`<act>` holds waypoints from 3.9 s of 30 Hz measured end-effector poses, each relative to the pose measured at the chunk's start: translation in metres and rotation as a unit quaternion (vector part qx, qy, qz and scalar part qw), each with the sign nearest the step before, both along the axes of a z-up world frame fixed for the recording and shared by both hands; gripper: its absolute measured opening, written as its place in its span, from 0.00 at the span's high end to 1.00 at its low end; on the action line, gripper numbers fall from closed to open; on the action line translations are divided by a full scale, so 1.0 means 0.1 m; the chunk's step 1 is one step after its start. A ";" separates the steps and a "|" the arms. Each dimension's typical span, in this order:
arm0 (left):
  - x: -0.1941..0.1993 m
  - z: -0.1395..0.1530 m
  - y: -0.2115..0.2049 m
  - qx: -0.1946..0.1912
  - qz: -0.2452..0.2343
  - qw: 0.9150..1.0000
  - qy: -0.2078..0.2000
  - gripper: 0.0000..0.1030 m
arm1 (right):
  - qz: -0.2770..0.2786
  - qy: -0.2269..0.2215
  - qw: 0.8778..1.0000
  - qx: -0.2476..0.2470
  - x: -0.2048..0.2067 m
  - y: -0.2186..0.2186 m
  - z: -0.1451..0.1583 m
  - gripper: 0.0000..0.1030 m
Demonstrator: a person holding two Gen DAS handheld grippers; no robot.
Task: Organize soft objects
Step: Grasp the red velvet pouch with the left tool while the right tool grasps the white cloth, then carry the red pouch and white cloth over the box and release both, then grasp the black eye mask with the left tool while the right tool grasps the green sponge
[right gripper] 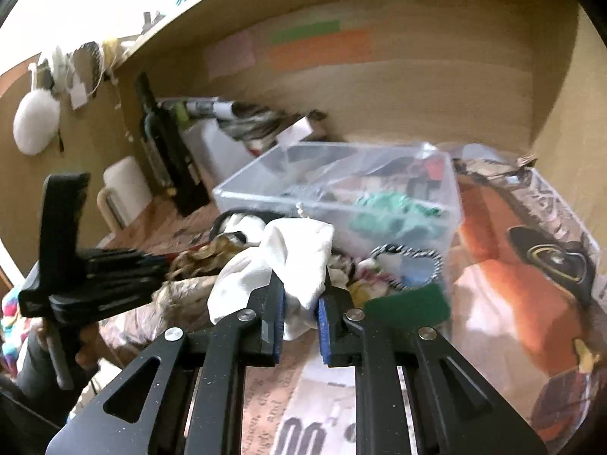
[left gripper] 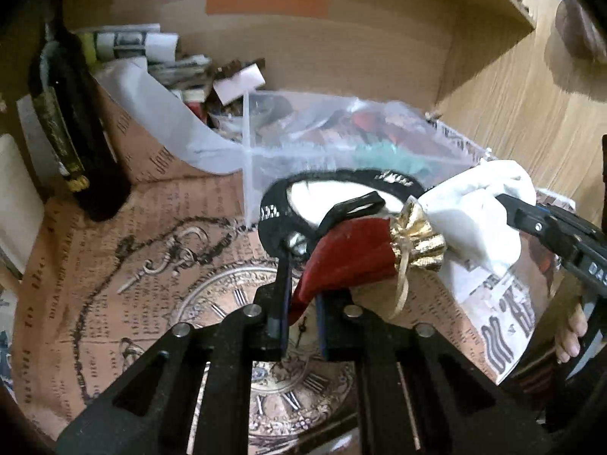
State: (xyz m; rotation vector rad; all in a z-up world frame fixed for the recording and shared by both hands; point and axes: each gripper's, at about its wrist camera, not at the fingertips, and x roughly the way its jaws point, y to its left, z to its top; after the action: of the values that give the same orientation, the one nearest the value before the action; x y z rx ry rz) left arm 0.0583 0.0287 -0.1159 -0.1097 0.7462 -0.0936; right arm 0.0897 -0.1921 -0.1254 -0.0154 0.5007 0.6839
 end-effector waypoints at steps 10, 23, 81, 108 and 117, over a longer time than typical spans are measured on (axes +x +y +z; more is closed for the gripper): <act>-0.05 0.44 0.05 -0.021 0.005 0.998 -0.055 0.92 | -0.044 -0.051 0.997 0.032 0.05 -0.23 0.35 0.87; 0.34 0.87 0.12 -0.019 0.020 0.994 -0.107 0.92 | -0.056 -0.091 0.993 0.046 0.32 -0.20 0.61 0.87; 1.23 0.66 -0.03 0.031 0.023 0.997 -0.073 0.87 | -0.019 -0.011 0.998 -0.051 1.14 0.37 0.34 0.86; 1.11 0.49 -0.04 0.027 0.002 0.999 -0.032 0.28 | -0.037 -0.006 0.996 -0.087 1.14 0.35 0.27 0.26; 0.74 0.55 0.03 0.031 0.004 0.998 -0.052 0.07 | -0.049 -0.038 0.996 -0.060 0.78 0.03 0.44 0.12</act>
State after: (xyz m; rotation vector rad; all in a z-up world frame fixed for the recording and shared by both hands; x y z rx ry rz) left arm 0.1328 0.0315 -0.0610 -0.0477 0.6434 -0.0673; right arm 0.1674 -0.1895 -0.0813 -0.1286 0.4661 0.5538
